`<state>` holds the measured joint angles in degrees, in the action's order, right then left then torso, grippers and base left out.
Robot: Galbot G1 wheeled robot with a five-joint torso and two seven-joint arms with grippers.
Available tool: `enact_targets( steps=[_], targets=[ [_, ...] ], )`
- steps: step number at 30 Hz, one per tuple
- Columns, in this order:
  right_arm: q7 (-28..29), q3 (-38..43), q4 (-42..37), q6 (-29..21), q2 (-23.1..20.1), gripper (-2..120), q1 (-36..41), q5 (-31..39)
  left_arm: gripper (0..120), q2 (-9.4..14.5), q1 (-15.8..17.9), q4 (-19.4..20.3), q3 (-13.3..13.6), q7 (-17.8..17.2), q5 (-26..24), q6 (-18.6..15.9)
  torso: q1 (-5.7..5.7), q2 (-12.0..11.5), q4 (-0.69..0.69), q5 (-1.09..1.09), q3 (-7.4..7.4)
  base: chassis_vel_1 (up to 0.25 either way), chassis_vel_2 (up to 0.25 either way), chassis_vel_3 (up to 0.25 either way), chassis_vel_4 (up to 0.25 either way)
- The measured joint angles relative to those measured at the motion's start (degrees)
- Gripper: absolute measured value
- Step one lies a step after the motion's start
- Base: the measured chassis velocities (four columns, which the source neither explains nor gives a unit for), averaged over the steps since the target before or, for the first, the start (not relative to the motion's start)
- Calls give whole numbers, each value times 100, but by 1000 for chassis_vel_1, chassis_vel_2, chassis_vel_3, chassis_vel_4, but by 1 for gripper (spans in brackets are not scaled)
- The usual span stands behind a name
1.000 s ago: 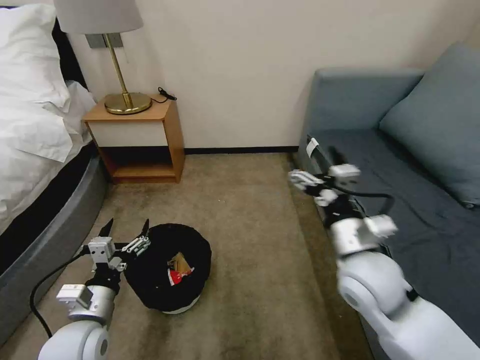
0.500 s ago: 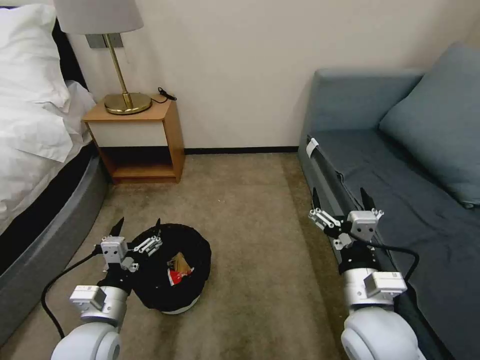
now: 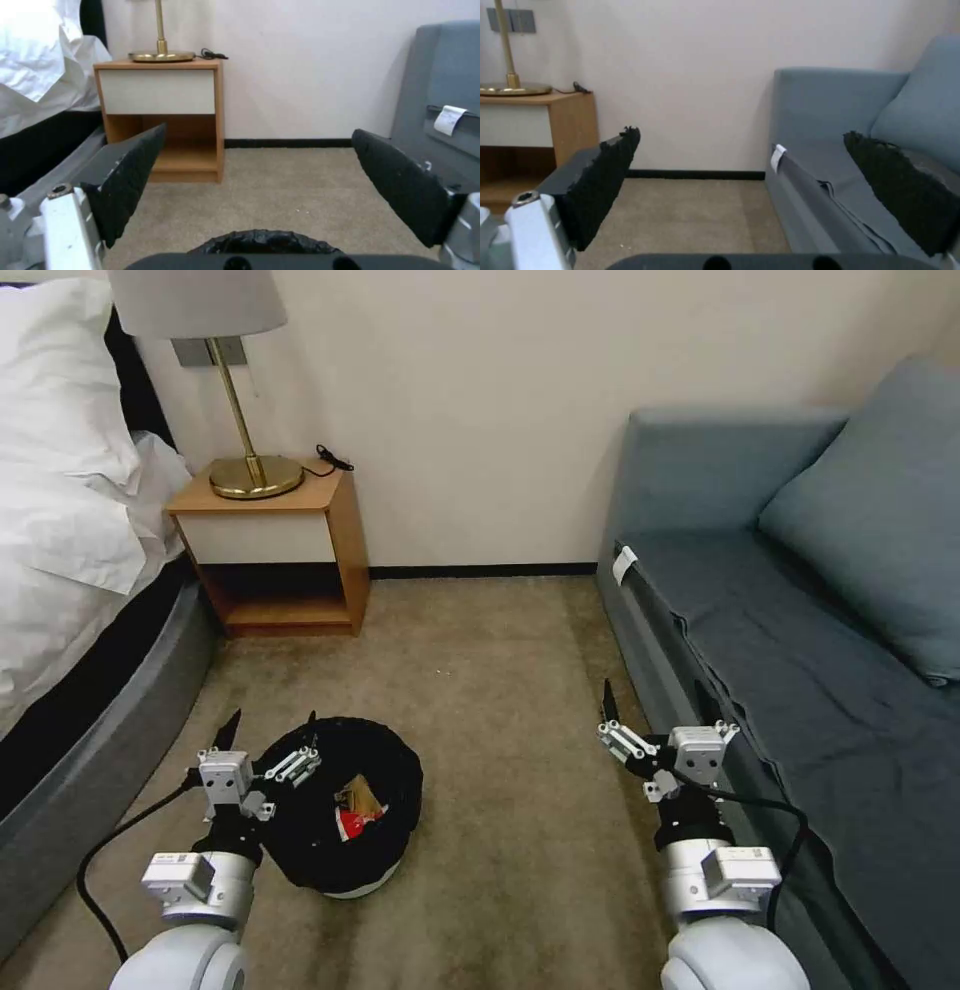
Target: Pick up the trash bin, then pick up the garbage on the floor and place it into the trash bin.
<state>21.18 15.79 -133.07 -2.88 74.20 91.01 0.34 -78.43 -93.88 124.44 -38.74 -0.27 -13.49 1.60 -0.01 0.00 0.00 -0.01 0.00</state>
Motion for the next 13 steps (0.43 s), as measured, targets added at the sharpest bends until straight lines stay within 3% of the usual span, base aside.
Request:
enact_targets(
  steps=[13],
  targets=[
    [15,-12,3,-11,-11,100,-18,16,100,1,1,3,-5,-2,-3,0,0,0,0,0,0,0,0,0,0]
  ],
)
